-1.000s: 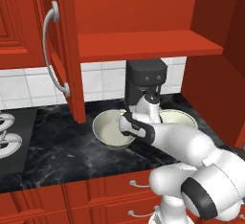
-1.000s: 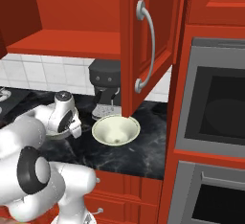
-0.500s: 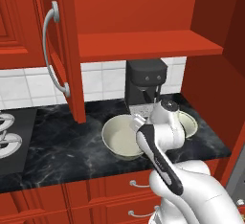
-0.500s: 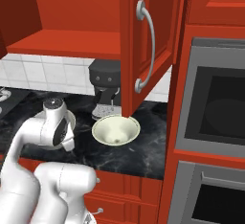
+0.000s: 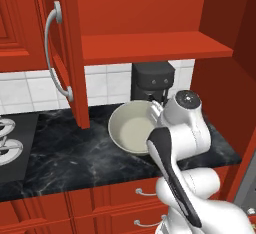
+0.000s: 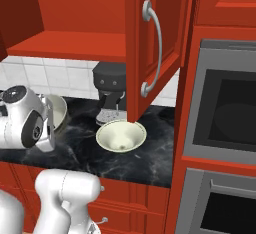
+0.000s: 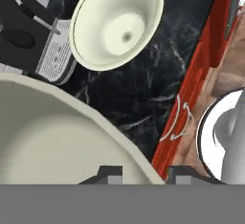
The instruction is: Open the cabinet. Pick the bowls from the counter and place them in the cabinet. Then close the cabinet.
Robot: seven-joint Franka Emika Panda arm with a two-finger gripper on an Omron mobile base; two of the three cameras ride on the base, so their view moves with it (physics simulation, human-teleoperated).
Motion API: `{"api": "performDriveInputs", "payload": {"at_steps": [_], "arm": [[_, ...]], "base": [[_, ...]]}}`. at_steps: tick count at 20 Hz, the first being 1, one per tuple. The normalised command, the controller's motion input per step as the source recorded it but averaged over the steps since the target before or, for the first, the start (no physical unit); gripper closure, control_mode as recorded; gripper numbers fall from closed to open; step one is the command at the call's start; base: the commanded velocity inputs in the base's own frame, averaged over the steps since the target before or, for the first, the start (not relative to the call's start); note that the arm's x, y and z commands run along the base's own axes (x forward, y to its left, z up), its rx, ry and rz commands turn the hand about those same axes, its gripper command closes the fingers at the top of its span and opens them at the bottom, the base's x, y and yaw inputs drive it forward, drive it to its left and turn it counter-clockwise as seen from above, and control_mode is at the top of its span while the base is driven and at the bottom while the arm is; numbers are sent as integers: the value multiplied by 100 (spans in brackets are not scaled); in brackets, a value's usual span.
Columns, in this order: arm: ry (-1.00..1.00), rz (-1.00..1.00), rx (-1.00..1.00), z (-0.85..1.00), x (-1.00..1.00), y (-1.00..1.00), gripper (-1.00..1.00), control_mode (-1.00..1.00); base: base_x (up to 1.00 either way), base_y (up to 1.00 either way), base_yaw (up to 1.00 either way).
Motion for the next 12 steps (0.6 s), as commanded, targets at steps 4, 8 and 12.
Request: {"api": "performDriveInputs", "payload": {"at_steps": [4,8,12], "arm": [[-1,-35,14,100,-83,-25,100,-100],[0,-29,16,100,-100,-50,100,-100],[0,-16,14,100,-88,-58,100,-100]], "base": [[0,0,0],[0,0,0],[0,0,0]]}}
